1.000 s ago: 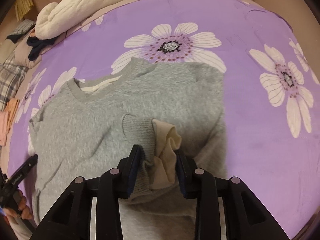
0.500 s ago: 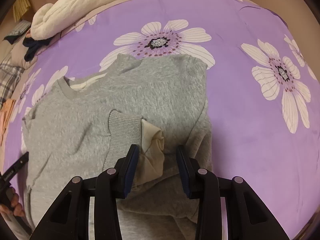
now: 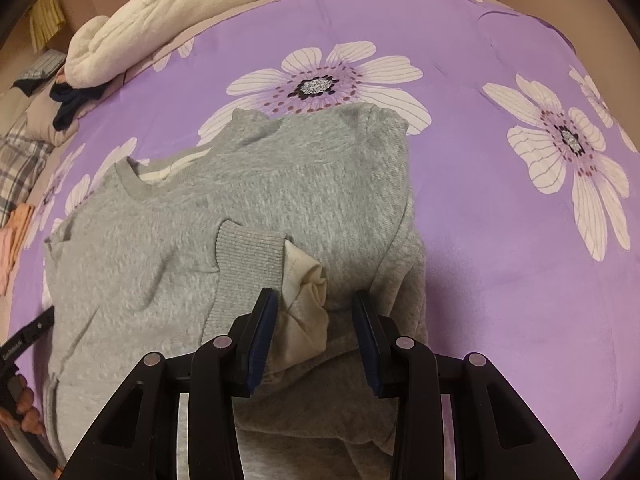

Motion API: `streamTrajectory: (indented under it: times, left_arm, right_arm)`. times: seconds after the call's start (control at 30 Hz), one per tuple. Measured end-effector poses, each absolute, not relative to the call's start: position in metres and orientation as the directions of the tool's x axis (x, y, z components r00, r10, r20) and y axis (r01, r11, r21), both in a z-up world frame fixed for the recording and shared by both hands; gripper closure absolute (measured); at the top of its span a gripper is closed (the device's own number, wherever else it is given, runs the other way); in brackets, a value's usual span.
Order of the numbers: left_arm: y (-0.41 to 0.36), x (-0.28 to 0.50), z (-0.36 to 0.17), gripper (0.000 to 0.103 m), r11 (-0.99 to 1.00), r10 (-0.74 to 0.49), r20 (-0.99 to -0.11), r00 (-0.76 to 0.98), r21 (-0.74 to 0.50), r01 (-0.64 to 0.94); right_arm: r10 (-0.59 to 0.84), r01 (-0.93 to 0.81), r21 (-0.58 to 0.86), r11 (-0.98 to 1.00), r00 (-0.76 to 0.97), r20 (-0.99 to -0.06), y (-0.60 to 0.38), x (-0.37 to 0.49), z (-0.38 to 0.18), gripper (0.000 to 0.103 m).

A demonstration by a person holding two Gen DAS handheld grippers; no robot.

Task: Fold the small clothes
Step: 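Open the right tool to release the cuff on the shirt, then move both tools to the sweatshirt hem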

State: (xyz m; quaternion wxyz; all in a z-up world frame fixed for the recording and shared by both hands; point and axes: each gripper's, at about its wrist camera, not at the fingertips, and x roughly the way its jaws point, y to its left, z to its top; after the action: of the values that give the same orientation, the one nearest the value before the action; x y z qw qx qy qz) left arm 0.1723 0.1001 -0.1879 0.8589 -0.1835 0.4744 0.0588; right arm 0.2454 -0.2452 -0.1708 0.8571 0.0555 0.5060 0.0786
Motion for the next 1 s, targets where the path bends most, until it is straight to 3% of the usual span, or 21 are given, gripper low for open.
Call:
streamTrajectory:
  times: [0.37,0.4,0.47,0.53,0.6,0.73,0.87,1.0]
  left_arm:
    - [0.097,0.151,-0.167,0.051,0.92,-0.082,-0.851,0.519,-0.265,-0.289]
    - [0.094,0.144,-0.158,0.05,0.925,-0.077,-0.838,0.54,-0.262,-0.274]
    - [0.09,0.133,-0.143,0.033,0.93,-0.065,-0.816,0.575,-0.258,-0.261]
    - [0.086,0.121,-0.131,0.026,0.931,-0.071,-0.792,0.606,-0.271,-0.244]
    - [0.081,0.108,-0.12,0.021,0.934,-0.092,-0.776,0.625,-0.285,-0.216]
    - [0.068,0.079,-0.112,0.012,0.948,-0.112,-0.755,0.646,-0.277,-0.159]
    - [0.06,0.042,-0.122,0.01,0.953,-0.132,-0.753,0.645,-0.275,-0.126]
    - [0.058,0.016,-0.135,0.01,0.939,-0.155,-0.757,0.635,-0.313,-0.143]
  right_arm:
    - [0.208,-0.077,0.195,0.978,0.487,-0.848,-0.249,0.243,-0.168,0.066]
    - [0.206,-0.083,0.19,0.978,0.488,-0.848,-0.249,0.243,-0.166,0.065]
    - [0.199,-0.088,0.179,0.98,0.494,-0.846,-0.249,0.238,-0.16,0.063]
    - [0.207,-0.098,0.183,0.978,0.511,-0.835,-0.251,0.229,-0.148,0.049]
    - [0.228,-0.111,0.2,0.973,0.551,-0.803,-0.256,0.213,-0.13,0.029]
    - [0.279,-0.172,0.22,0.96,0.626,-0.728,-0.267,0.176,-0.1,0.023]
    - [0.32,-0.22,0.233,0.947,0.683,-0.657,-0.283,0.137,-0.085,0.008]
    - [0.315,-0.218,0.228,0.949,0.696,-0.645,-0.293,0.105,-0.097,0.008]
